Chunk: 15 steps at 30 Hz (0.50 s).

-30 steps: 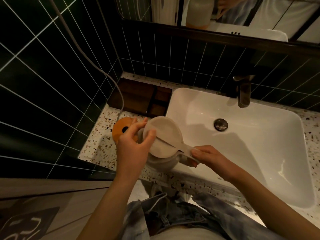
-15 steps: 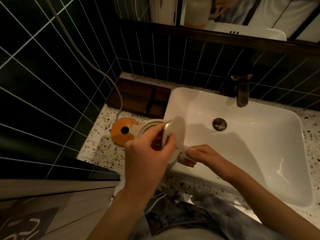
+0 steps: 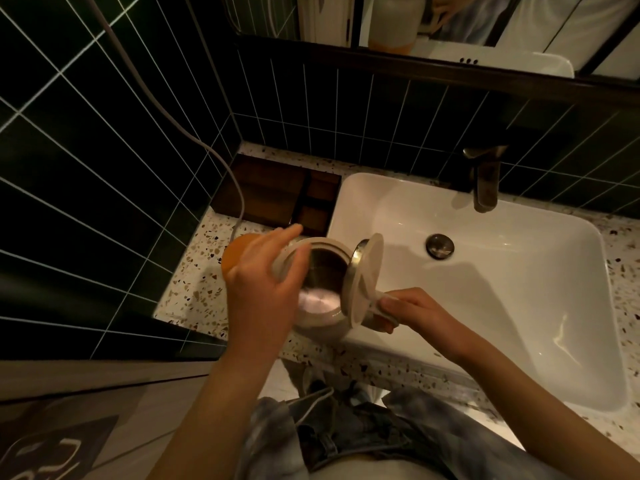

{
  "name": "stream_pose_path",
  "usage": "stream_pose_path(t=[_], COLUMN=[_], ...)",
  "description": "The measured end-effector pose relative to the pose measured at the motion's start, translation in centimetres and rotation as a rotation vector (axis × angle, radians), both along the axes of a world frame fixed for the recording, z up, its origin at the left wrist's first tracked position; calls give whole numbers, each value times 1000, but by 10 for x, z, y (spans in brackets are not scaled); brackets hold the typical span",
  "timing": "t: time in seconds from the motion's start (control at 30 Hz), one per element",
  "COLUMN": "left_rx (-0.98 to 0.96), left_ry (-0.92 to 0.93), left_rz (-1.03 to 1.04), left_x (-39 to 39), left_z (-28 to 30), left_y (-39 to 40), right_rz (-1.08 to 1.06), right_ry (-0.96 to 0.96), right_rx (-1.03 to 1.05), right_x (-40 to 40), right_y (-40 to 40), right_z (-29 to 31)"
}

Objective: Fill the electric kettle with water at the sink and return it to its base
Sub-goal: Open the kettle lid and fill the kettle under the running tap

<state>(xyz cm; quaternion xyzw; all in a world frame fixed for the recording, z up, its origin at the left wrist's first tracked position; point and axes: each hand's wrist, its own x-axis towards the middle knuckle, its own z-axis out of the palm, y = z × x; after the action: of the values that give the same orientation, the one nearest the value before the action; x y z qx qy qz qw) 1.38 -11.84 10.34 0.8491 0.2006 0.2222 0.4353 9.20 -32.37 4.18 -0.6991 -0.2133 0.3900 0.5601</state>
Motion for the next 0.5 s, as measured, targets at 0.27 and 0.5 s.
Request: stream_pose_path(t=[0.27,0.5], left_rx=[-587,-794], left_ry=[277,264], left_rz=[-74,-149], left_x=[-9,1], left_z=[-40,-43], left_y=[30,27], right_rz=[-138,-306], right_ry=[0,-61], right_rx=[-8,-55], right_x=[2,1], right_y=[-4,-5], right_z=[-10,-20])
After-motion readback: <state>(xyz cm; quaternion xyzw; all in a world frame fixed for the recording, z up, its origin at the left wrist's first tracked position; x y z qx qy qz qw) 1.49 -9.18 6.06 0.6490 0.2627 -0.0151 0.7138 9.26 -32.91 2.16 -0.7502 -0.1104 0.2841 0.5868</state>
